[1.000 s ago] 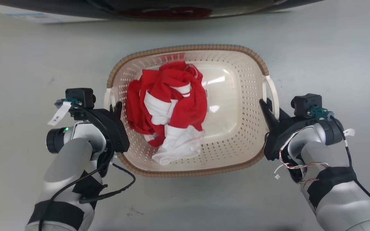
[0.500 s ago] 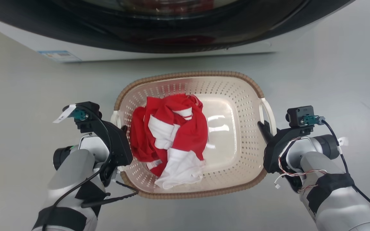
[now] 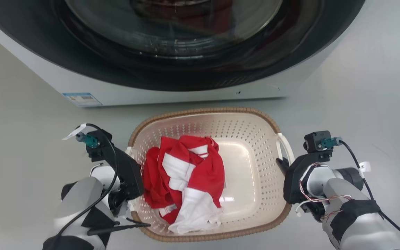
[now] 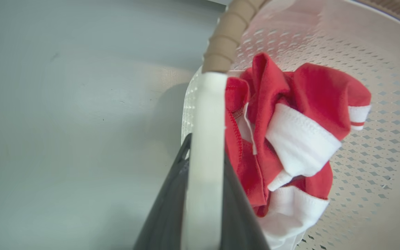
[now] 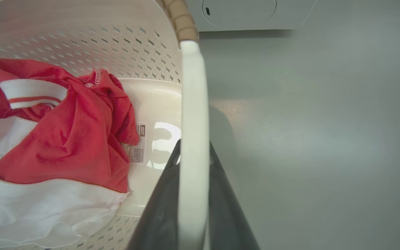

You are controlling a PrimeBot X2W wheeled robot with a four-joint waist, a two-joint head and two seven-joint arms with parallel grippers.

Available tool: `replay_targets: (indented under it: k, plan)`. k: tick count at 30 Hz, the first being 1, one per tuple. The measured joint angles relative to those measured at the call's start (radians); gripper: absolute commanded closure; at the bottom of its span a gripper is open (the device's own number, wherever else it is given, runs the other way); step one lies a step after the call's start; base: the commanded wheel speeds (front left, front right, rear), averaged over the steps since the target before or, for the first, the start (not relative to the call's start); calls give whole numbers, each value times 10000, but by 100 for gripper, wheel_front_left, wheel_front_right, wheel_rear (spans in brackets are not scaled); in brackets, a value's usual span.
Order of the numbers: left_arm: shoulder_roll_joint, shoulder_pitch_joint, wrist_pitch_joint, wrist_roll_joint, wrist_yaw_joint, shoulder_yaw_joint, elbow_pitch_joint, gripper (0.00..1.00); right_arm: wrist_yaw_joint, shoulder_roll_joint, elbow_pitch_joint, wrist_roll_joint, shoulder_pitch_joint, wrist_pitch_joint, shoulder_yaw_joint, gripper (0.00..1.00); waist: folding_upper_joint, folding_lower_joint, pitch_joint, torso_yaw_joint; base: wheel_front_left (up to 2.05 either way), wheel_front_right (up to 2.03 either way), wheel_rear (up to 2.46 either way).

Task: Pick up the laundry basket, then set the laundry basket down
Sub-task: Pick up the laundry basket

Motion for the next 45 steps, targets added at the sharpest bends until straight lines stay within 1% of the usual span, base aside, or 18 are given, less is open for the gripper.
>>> replay_targets:
  k: [4, 13, 25, 38, 45]
  plan:
    - [8, 183, 370, -359, 0, 0, 69, 100, 0, 12, 96, 316, 129, 368, 113, 100, 0, 0, -492, -21, 0, 0, 0]
    - [17, 553, 1127, -608, 12, -15, 209, 100, 0, 29, 230, 926, 450, 1172, 370, 100, -1, 1, -1583, -91, 0, 0, 0]
    - [128, 1026, 1743, -1043, 15, -61, 265, 100, -2, 59, 276, 1590, 720, 2121, 614, 100, -1, 0, -2838, -151, 0, 0, 0]
    - [224, 1184, 2119, -1216, 13, -111, 267, 100, -2, 75, 334, 2194, 728, 2851, 709, 100, -1, 1, -3739, -288, 0, 0, 0]
    - [274, 1293, 2203, -1298, 13, -136, 261, 100, -2, 98, 374, 2428, 733, 3127, 775, 100, -1, 2, -4024, -370, 0, 0, 0]
